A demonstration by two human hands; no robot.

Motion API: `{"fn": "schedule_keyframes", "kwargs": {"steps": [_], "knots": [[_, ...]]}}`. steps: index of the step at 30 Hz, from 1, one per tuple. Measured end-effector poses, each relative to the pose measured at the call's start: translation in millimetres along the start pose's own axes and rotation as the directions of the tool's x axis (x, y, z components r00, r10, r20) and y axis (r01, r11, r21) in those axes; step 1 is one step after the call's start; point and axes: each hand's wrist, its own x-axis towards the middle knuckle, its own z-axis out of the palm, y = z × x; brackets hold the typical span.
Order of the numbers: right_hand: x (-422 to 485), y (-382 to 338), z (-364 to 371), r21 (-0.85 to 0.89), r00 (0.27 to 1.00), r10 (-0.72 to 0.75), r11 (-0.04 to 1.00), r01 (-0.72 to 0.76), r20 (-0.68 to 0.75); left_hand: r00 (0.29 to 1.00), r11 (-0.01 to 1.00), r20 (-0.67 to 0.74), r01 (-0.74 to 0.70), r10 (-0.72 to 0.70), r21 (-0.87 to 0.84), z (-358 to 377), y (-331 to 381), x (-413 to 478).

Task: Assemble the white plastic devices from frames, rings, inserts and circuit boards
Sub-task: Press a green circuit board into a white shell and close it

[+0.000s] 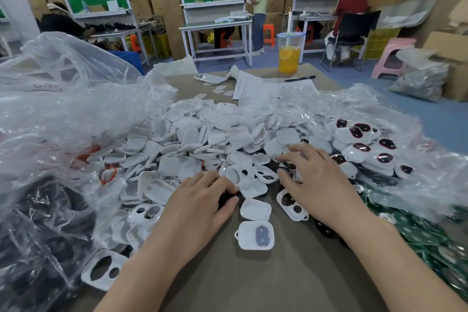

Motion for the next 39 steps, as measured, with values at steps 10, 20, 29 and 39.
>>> {"fn": "schedule_keyframes", "kwargs": {"steps": [10, 20, 29, 39], "knots": [[-32.5, 2.6, -14.9, 0.073, 0.957, -0.034, 0.996, 0.057, -0.288, 1.000, 1.000, -0.010, 0.014, -0.014, -0.027, 1.8, -1.1, -3.2], [-110.1, 8.5, -25.2, -0.069, 0.964, -0.065, 0.996, 0.049, -0.256, 0.999, 0.998, -0.050, 0.006, -0.009, -0.057, 1.4, -0.3, -3.4], [-109.4, 10.7, -25.8, -0.257, 0.976, 0.194, 0.943, -0.213, -0.096, 0.998, 0.996, -0.058, 0.027, -0.032, -0.084, 1.0, 0.6, -5.0], [-85.5, 16.1, -38.6, -0.257, 0.985, 0.156, 0.957, -0.134, 0.069, 0.997, 0.993, -0.070, 0.031, -0.039, -0.110, 0.8, 1.1, -5.1]]}}
